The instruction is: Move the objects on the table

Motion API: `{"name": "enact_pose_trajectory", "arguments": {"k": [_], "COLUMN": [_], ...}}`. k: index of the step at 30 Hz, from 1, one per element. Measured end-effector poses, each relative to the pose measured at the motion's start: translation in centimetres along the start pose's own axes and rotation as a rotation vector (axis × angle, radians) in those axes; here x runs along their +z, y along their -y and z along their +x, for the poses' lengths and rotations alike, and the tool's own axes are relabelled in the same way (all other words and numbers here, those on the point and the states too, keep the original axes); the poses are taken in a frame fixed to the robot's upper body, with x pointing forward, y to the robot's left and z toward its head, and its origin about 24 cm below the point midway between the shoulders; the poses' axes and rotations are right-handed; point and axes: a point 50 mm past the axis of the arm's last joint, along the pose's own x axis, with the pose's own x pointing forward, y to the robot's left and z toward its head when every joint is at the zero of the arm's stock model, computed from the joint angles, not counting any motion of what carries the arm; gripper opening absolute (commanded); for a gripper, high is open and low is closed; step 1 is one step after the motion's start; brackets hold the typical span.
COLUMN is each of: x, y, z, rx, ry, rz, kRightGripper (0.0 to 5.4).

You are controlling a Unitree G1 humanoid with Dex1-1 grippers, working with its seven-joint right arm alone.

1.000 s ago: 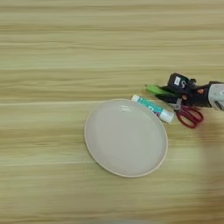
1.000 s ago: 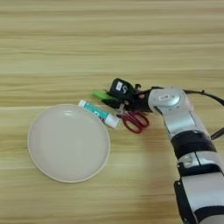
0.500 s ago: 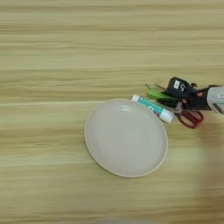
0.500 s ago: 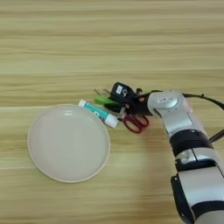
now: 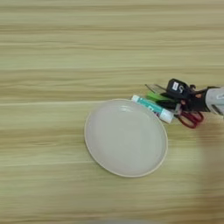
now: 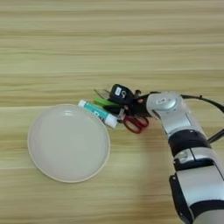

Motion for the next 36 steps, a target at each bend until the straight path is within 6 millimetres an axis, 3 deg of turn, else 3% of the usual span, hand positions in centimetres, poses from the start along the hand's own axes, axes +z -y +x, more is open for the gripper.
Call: {"name": "enact_pose_trajectory", "arguments": {"k": [1,21,36], "x": [0.0,0.5,2.2], "y": [0.0,0.1,1.1], "z": [0.0,0.1,-0.6], "rx": [0.001,-0.009,-0.061], "ry": [0.000,0.020,0.096], "rz": [-0.001,-0.018,-0.062], "kRightGripper": [1.05,2.99,4.42]}}
